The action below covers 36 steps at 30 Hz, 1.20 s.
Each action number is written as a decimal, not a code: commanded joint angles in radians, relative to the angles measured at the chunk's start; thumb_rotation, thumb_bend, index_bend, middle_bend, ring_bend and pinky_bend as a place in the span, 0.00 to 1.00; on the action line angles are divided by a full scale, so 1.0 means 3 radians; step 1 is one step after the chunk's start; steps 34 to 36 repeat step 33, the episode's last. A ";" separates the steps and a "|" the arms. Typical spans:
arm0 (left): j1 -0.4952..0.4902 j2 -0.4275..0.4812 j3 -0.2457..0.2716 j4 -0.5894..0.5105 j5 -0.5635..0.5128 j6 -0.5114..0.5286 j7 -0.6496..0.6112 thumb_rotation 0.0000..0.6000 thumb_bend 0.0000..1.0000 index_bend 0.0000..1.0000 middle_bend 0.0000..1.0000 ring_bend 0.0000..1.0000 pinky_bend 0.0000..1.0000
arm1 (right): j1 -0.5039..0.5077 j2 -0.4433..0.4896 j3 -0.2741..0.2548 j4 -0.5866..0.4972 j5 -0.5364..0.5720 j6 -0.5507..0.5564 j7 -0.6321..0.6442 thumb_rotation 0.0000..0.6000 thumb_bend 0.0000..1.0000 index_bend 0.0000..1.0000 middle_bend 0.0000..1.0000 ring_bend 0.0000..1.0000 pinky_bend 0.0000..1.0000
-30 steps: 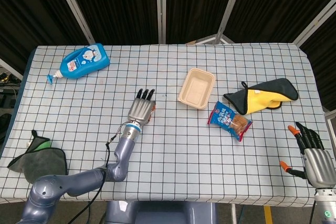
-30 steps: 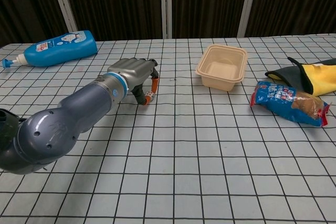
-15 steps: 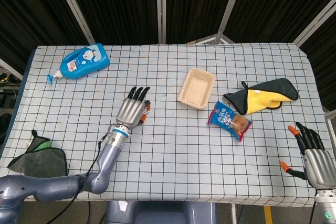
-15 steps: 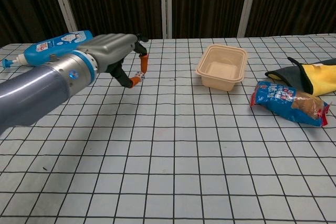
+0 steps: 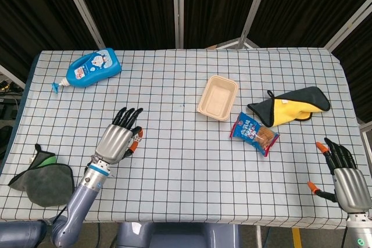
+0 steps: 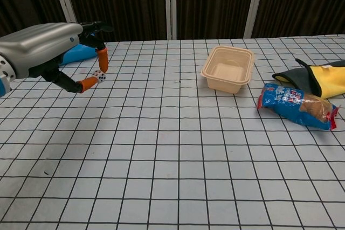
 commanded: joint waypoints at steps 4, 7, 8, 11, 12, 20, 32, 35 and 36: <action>0.0107 0.0115 0.0031 -0.0115 0.0073 0.0073 -0.0045 1.00 0.41 0.10 0.00 0.00 0.00 | -0.0022 0.0019 -0.0017 -0.0020 -0.0047 0.0044 -0.0009 1.00 0.10 0.13 0.00 0.00 0.00; 0.0186 0.0170 0.0087 -0.0155 0.0172 0.0144 -0.0067 1.00 0.41 0.09 0.00 0.00 0.00 | -0.0029 0.0025 -0.0021 -0.0030 -0.0061 0.0058 -0.0021 1.00 0.10 0.13 0.00 0.00 0.00; 0.0221 0.0190 0.0116 -0.0166 0.0216 0.0178 -0.0078 1.00 0.41 0.09 0.00 0.00 0.00 | -0.0031 0.0027 -0.0023 -0.0031 -0.0064 0.0060 -0.0028 1.00 0.10 0.13 0.00 0.00 0.00; 0.0412 0.0258 0.0257 -0.0198 0.0380 0.0384 -0.0152 1.00 0.41 0.09 0.00 0.00 0.00 | -0.0035 0.0032 -0.0024 -0.0040 -0.0072 0.0069 -0.0048 1.00 0.10 0.13 0.00 0.00 0.00; 0.0501 0.0270 0.0321 -0.0179 0.0467 0.0483 -0.0205 1.00 0.41 0.09 0.00 0.00 0.00 | -0.0037 0.0032 -0.0025 -0.0041 -0.0077 0.0073 -0.0051 1.00 0.10 0.13 0.00 0.00 0.00; 0.1079 0.0407 0.0725 0.0141 0.0887 0.1045 -0.0359 1.00 0.40 0.04 0.00 0.00 0.00 | -0.0041 0.0003 -0.0045 -0.0052 -0.0117 0.0073 -0.0165 1.00 0.10 0.13 0.00 0.00 0.00; 0.1601 0.0696 0.0874 0.0239 0.1173 0.1489 -0.0705 1.00 0.34 0.00 0.00 0.00 0.00 | -0.0025 -0.0052 -0.0055 -0.0089 -0.0185 0.0071 -0.0321 1.00 0.10 0.13 0.00 0.00 0.00; 0.1610 0.0704 0.0861 0.0237 0.1178 0.1479 -0.0715 1.00 0.34 0.00 0.00 0.00 0.00 | -0.0022 -0.0054 -0.0055 -0.0088 -0.0183 0.0065 -0.0324 1.00 0.10 0.13 0.00 0.00 0.00; 0.1610 0.0704 0.0861 0.0237 0.1178 0.1479 -0.0715 1.00 0.34 0.00 0.00 0.00 0.00 | -0.0022 -0.0054 -0.0055 -0.0088 -0.0183 0.0065 -0.0324 1.00 0.10 0.13 0.00 0.00 0.00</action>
